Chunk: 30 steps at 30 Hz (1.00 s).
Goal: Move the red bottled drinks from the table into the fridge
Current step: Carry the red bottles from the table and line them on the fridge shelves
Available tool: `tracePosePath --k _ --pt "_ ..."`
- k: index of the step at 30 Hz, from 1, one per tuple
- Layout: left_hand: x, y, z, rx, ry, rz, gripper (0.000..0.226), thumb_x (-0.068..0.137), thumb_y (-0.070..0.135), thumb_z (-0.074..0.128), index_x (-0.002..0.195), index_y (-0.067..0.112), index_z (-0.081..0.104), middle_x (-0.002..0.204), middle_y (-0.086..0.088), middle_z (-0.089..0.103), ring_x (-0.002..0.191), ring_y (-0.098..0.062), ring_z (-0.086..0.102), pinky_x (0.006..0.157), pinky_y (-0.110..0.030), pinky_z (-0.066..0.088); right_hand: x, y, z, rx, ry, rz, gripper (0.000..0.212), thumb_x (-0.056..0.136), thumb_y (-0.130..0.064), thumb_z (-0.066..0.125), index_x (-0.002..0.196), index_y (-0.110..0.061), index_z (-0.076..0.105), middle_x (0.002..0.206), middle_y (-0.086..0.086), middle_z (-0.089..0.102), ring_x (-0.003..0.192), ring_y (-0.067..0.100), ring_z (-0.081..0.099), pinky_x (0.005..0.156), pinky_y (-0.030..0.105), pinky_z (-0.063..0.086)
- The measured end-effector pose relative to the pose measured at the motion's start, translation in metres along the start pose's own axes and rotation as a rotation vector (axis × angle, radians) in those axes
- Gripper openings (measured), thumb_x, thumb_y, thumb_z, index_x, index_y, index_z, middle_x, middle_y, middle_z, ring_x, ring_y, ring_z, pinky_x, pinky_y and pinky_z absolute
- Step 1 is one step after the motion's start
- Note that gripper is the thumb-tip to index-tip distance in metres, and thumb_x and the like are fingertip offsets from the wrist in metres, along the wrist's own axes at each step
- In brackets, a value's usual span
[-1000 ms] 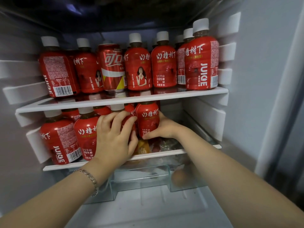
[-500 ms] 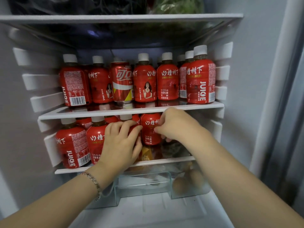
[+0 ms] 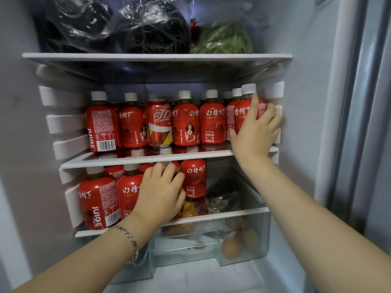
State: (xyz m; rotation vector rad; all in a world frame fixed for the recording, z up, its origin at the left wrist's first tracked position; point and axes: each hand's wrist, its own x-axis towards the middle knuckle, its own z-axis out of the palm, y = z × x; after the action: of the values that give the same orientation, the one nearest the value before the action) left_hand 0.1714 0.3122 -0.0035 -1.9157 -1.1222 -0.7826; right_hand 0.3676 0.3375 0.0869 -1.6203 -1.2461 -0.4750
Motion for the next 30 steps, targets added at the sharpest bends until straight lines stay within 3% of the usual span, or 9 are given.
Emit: tracePosePath --k 4,6,9,12,16,20,23,27,30 --pt "-0.002 0.001 0.002 0.007 -0.006 -0.017 0.034 0.077 0.028 0.041 0.087 0.010 0.068 0.085 -0.007 0.061 0.073 -0.025 0.045 0.064 -0.035 0.040 -0.003 0.001 0.001 0.228 0.079 -0.080 0.079 0.079 -0.020 0.071 0.145 -0.025 0.026 0.148 0.015 0.021 0.133 0.034 0.024 0.108 0.047 0.033" --pt "-0.003 0.002 0.004 0.000 0.006 -0.030 0.033 0.077 0.028 0.041 0.086 0.010 0.067 0.083 -0.006 0.060 0.073 -0.024 0.042 0.065 -0.036 0.040 -0.014 -0.001 0.001 0.447 0.234 -0.087 0.082 0.072 -0.021 0.074 0.142 -0.021 0.031 0.141 0.014 0.029 0.126 0.030 0.033 0.102 0.044 0.041" --pt "-0.002 0.002 0.005 -0.016 0.038 -0.047 0.031 0.077 0.027 0.042 0.085 0.009 0.067 0.081 -0.007 0.059 0.073 -0.023 0.039 0.065 -0.035 0.037 -0.047 -0.002 -0.005 0.673 0.469 -0.117 0.084 0.063 -0.020 0.075 0.133 -0.022 0.030 0.131 0.003 0.028 0.119 0.023 0.040 0.096 0.031 0.046" --pt "-0.003 0.003 0.009 -0.042 0.077 -0.063 0.030 0.077 0.026 0.043 0.084 0.007 0.066 0.080 -0.009 0.058 0.073 -0.025 0.040 0.065 -0.034 0.037 -0.089 0.008 -0.004 0.769 0.496 -0.201 0.078 0.058 -0.017 0.074 0.126 -0.018 0.034 0.124 -0.003 0.027 0.118 0.015 0.038 0.099 0.015 0.040" --pt "-0.004 0.006 0.015 -0.079 0.111 -0.086 0.029 0.077 0.025 0.045 0.083 0.006 0.066 0.082 -0.011 0.058 0.077 -0.024 0.035 0.068 -0.036 0.038 -0.126 0.028 0.014 0.736 0.209 -0.109 0.081 0.058 -0.024 0.075 0.128 -0.023 0.034 0.120 -0.006 0.028 0.113 -0.010 0.032 0.094 0.002 0.035" --pt "-0.006 0.005 0.017 -0.072 0.119 -0.055 0.028 0.078 0.023 0.047 0.084 0.005 0.067 0.085 -0.013 0.060 0.078 -0.026 0.035 0.070 -0.036 0.030 -0.132 0.038 0.027 0.629 -0.100 0.131 0.084 0.063 -0.017 0.082 0.133 -0.025 0.036 0.120 -0.011 0.021 0.107 0.009 0.041 0.086 0.013 0.041" --pt "-0.004 0.006 0.014 -0.131 0.140 -0.080 0.027 0.079 0.021 0.047 0.086 0.004 0.067 0.085 -0.013 0.060 0.080 -0.025 0.036 0.071 -0.035 0.029 -0.125 0.033 0.030 0.568 -0.218 0.116 0.083 0.069 -0.022 0.080 0.137 -0.023 0.031 0.125 -0.005 0.022 0.112 0.016 0.043 0.092 0.023 0.044" --pt "-0.006 0.010 0.006 -0.348 0.159 -0.211 0.035 0.085 0.024 0.042 0.105 0.003 0.061 0.093 -0.011 0.062 0.089 -0.020 0.039 0.077 -0.029 0.029 -0.128 0.020 0.029 0.626 -0.554 0.040 0.095 0.080 -0.020 0.071 0.147 -0.028 0.003 0.138 0.002 0.019 0.120 0.019 0.042 0.098 0.024 0.039" --pt "-0.010 0.011 0.007 -0.328 0.114 -0.210 0.045 0.086 0.036 0.043 0.117 0.007 0.056 0.103 -0.009 0.063 0.096 -0.019 0.040 0.084 -0.031 0.030 -0.132 0.015 0.030 0.639 -0.798 -0.002 0.109 0.081 -0.009 0.065 0.145 -0.036 -0.019 0.143 0.001 0.019 0.118 0.019 0.047 0.098 0.033 0.047"
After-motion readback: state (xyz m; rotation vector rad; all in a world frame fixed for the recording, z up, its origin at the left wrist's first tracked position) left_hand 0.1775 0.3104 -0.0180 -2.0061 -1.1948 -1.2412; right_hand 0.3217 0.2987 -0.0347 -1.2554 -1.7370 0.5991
